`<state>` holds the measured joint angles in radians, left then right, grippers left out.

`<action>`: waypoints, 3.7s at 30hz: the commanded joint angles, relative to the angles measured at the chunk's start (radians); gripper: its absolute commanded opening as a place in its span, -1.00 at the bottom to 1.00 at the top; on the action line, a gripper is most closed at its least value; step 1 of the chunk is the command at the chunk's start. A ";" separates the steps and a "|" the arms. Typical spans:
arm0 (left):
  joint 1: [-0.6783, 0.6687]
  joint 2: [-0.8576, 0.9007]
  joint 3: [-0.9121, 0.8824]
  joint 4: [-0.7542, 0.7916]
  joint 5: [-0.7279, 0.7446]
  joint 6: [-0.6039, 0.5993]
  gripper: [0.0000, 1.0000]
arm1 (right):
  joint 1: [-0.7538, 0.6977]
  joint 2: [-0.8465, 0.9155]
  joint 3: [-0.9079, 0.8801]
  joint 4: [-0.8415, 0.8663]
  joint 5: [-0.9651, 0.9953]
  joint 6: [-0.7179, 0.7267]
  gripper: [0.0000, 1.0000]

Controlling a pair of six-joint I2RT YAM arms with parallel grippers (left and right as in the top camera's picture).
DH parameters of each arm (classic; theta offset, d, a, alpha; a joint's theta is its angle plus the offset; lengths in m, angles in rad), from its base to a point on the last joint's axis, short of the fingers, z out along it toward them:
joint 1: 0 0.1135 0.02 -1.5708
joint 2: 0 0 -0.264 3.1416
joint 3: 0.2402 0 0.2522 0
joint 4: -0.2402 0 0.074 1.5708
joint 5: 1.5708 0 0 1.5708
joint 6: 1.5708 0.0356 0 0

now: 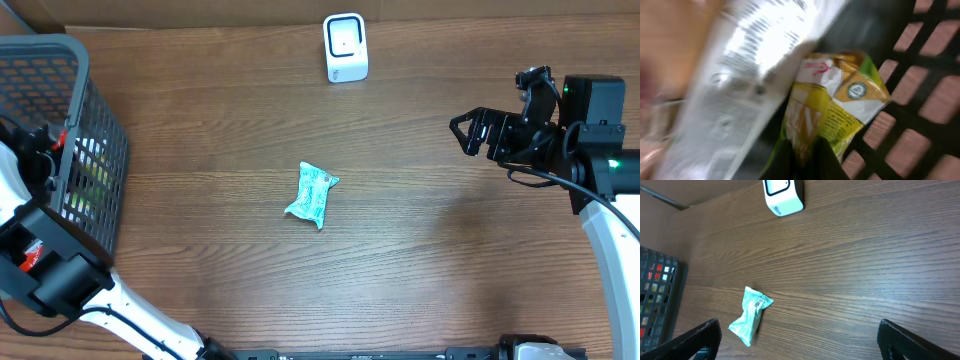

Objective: Scan the item barcode
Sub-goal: 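Grasp the yellow POKKA drink carton in the basket with the left gripper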

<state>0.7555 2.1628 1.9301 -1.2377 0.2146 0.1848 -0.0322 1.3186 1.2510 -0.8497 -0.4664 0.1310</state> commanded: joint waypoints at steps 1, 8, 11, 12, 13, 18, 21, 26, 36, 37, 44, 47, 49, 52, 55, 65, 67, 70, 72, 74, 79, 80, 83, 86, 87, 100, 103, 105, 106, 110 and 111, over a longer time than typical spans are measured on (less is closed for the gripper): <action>0.004 -0.014 0.173 -0.051 -0.064 -0.113 -0.91 | -0.002 0.002 0.020 0.005 0.002 0.000 1.00; 0.003 -0.016 0.318 -0.140 -0.060 -0.142 -0.92 | -0.002 0.002 0.020 0.005 0.002 0.000 1.00; 0.003 -0.024 0.338 -0.157 -0.042 -0.163 -0.91 | -0.002 0.002 0.020 0.002 0.002 -0.001 1.00; 0.003 -0.028 0.344 -0.160 -0.033 -0.163 -0.92 | -0.002 0.001 0.020 0.002 0.002 0.000 1.00; 0.003 -0.036 0.357 -0.161 -0.031 -0.163 -0.92 | -0.002 0.002 0.020 0.002 0.002 0.000 1.00; 0.003 -0.114 0.488 -0.196 -0.030 -0.196 -0.91 | -0.002 0.002 0.020 0.003 0.002 0.000 1.00; 0.002 -0.177 0.557 -0.203 -0.009 -0.219 -0.92 | -0.002 0.002 0.020 0.003 0.002 0.000 1.00; -0.002 -0.339 0.611 -0.201 0.146 -0.226 -0.91 | -0.002 0.002 0.020 0.003 0.002 -0.001 1.00; -0.014 -0.435 0.585 -0.246 0.059 -0.233 0.67 | -0.002 0.001 0.020 0.001 0.002 0.000 1.00; -0.014 -0.426 0.568 -0.251 0.054 -0.247 0.98 | -0.002 0.002 0.020 0.001 0.002 -0.001 1.00; 0.015 -0.332 0.423 -0.245 0.030 -0.341 0.99 | -0.002 0.002 0.020 -0.006 0.002 -0.001 1.00; 0.032 -0.278 0.385 -0.227 0.031 -0.350 0.99 | -0.002 0.002 0.020 -0.005 0.002 -0.001 1.00; 0.035 -0.239 0.372 -0.210 0.031 -0.350 0.99 | -0.002 0.002 0.020 -0.005 0.002 -0.001 1.00; 0.036 -0.187 0.368 -0.183 0.068 -0.350 0.99 | -0.002 0.001 0.020 -0.005 0.002 -0.001 1.00; 0.036 -0.129 0.368 -0.156 0.116 -0.350 0.99 | -0.002 0.002 0.020 -0.006 0.002 -0.001 1.00; 0.001 0.069 0.334 -0.109 0.079 -0.343 0.99 | -0.002 0.002 0.020 -0.018 0.002 -0.001 1.00; 0.000 0.086 0.317 -0.077 0.079 -0.343 0.99 | -0.002 0.001 0.020 -0.019 0.002 -0.001 1.00; -0.010 0.095 0.277 -0.017 0.082 -0.339 0.99 | -0.002 0.002 0.020 -0.019 0.002 -0.001 1.00; -0.017 0.095 0.244 0.021 0.082 -0.337 0.99 | -0.002 0.002 0.020 -0.019 0.002 -0.001 1.00; -0.027 0.095 0.208 0.056 0.082 -0.328 0.99 | -0.002 0.002 0.020 -0.020 0.002 0.000 1.00; -0.051 0.095 0.097 0.158 0.080 -0.320 0.99 | -0.002 0.002 0.020 -0.022 0.002 -0.001 1.00; -0.055 0.095 0.070 0.182 0.077 -0.320 0.99 | -0.002 0.001 0.020 -0.022 0.002 -0.001 1.00; -0.059 0.095 -0.009 0.255 0.073 -0.319 1.00 | -0.002 0.001 0.020 -0.023 0.002 -0.001 1.00; -0.060 0.096 -0.074 0.325 0.070 -0.320 1.00 | -0.002 0.001 0.020 -0.025 0.002 -0.001 1.00; -0.061 0.097 -0.094 0.351 0.071 -0.320 1.00 | -0.002 0.002 0.020 -0.024 0.002 -0.001 1.00; -0.062 0.097 -0.129 0.398 0.068 -0.312 -0.92 | -0.002 0.002 0.020 -0.024 0.002 0.000 1.00; -0.062 0.096 -0.119 0.391 0.075 -0.312 -0.92 | -0.002 0.002 0.020 -0.022 0.002 0.000 1.00; -0.061 0.096 -0.089 0.361 0.089 -0.312 -0.92 | -0.002 0.001 0.020 -0.019 0.002 0.000 1.00; -0.060 0.096 -0.058 0.333 0.101 -0.312 -0.92 | -0.002 0.002 0.020 -0.017 0.002 0.000 1.00; -0.058 0.096 0.100 0.199 0.127 -0.311 -0.92 | -0.002 0.002 0.020 -0.017 0.002 0.000 1.00; -0.057 0.096 0.144 0.166 0.127 -0.311 -0.92 | -0.002 0.001 0.020 -0.018 0.002 0.000 1.00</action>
<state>0.6937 2.2517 1.9408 -1.0134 0.3176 -0.1326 -0.0322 1.3186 1.2510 -0.8749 -0.4660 0.1307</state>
